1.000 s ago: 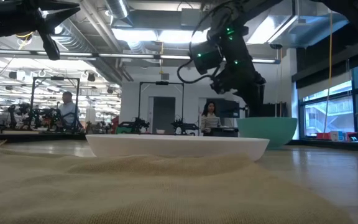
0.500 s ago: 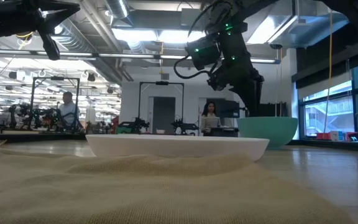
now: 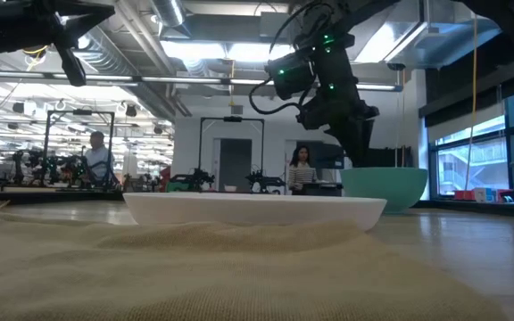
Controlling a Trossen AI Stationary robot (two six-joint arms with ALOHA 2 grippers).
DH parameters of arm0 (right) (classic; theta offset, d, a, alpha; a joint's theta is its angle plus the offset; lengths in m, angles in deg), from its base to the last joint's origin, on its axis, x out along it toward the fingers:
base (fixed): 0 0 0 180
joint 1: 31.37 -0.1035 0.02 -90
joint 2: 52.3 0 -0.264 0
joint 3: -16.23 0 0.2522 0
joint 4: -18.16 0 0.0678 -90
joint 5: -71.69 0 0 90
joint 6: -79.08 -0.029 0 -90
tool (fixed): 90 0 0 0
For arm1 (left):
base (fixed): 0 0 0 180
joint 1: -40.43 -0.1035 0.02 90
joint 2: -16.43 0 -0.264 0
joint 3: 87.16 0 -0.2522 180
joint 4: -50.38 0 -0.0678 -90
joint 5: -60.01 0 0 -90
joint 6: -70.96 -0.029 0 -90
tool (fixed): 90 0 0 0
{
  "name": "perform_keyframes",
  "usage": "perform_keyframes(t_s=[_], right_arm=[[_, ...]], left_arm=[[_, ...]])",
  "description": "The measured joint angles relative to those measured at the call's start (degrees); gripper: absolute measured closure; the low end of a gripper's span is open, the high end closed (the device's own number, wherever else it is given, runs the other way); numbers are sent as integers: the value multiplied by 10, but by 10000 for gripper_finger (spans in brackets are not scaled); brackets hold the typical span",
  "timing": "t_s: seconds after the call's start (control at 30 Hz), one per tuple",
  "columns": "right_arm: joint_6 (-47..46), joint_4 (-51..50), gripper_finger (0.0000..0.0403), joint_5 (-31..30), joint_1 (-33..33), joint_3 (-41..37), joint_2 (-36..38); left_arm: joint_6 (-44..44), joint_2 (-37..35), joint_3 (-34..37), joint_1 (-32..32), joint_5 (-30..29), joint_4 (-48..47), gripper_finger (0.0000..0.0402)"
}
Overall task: Set table place
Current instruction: Put the blue bowl on top of the white plate
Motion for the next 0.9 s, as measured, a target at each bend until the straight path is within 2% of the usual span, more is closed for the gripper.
perform_keyframes(t_s=[0.4,0.73,0.9], right_arm=[[-25,13,279,1,-6,-3,0],[-20,68,279,26,-6,-99,1],[22,115,288,26,-6,-143,0]], left_arm=[[0,0,0,0,0,0,384],[0,0,0,0,0,0,395],[0,0,0,0,0,0,400]])
